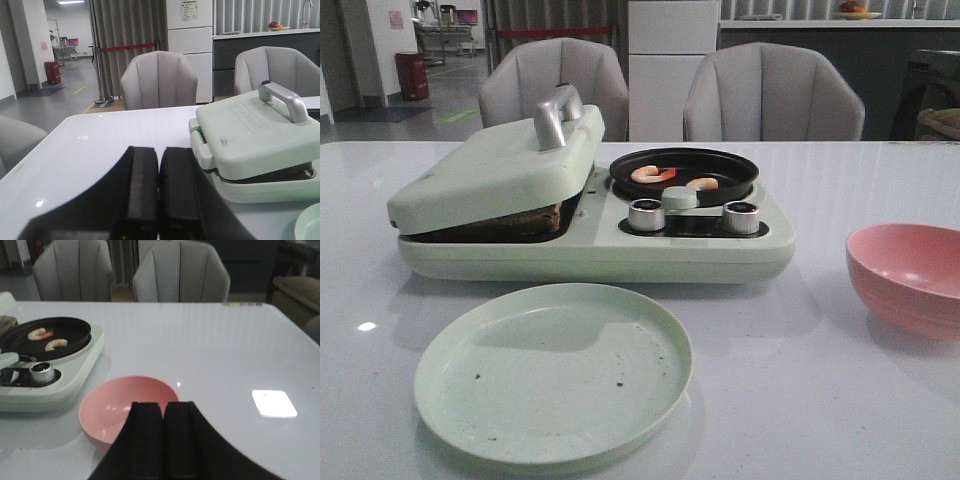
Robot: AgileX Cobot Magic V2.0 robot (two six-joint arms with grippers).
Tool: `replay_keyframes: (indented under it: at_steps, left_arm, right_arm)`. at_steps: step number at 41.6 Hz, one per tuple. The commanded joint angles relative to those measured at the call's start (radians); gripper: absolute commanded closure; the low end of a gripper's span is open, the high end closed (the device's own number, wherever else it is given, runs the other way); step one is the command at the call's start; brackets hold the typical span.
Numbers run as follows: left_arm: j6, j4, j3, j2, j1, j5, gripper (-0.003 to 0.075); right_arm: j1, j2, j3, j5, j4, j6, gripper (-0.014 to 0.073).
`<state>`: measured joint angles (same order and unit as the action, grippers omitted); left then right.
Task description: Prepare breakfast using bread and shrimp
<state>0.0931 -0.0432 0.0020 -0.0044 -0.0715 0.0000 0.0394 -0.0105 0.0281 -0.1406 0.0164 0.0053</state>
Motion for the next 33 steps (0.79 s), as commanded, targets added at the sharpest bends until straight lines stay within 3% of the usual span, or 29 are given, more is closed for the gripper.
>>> replay_keyframes:
  at_steps: [1,33]
  left_arm:
    - [-0.005,-0.007,0.006,-0.021,-0.001,-0.088,0.0612]
    - [-0.005,-0.007,0.006,-0.020,-0.001,-0.088,0.0612]
  right_arm:
    - [0.007,0.037,-0.039,0.190,-0.006,-0.005,0.0547]
    - [0.006,0.043,-0.038,0.179,0.032,-0.005,0.0547]
